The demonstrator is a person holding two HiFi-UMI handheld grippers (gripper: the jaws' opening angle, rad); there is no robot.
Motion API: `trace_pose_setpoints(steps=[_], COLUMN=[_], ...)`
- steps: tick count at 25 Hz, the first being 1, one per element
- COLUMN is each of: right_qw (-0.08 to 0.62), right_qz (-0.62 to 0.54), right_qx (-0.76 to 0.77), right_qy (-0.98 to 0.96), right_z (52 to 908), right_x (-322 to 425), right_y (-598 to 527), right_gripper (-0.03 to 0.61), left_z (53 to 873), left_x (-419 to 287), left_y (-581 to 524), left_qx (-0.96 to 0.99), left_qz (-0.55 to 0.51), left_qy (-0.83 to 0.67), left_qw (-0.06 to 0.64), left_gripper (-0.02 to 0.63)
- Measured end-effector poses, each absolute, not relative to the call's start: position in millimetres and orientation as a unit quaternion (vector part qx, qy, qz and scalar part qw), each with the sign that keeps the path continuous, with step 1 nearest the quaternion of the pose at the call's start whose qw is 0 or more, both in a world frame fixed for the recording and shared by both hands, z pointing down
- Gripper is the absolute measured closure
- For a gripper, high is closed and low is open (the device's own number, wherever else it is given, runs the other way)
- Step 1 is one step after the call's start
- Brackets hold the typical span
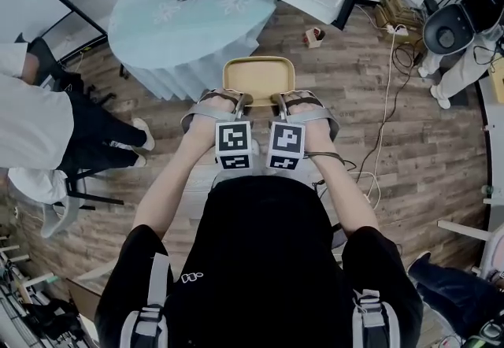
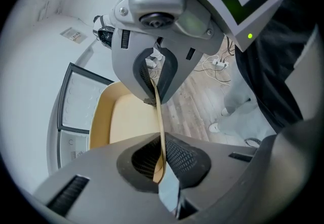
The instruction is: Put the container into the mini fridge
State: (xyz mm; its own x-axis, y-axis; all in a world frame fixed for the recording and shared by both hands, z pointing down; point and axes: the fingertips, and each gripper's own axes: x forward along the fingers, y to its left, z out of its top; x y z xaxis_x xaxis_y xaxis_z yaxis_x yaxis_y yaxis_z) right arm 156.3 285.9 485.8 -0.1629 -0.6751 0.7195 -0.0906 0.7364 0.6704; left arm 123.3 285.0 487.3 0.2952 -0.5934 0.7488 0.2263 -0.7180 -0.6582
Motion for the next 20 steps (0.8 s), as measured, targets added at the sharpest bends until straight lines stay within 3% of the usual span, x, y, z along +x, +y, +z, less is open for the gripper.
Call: trace_pose_setpoints(steps=[20], right_qw=[0.58], right_qz=[-0.328], right_qx=[0.225], right_qy=[-0.711], right_z=[475], right_x=[105], right_y=[188], right_gripper=[0.563], left_z=[477], left_x=[73], left_y=[191], left_qx=[-0.703], left_qz=[-0.589], left_qy=[0.214], left_qw=[0.336], left_gripper=[0.588])
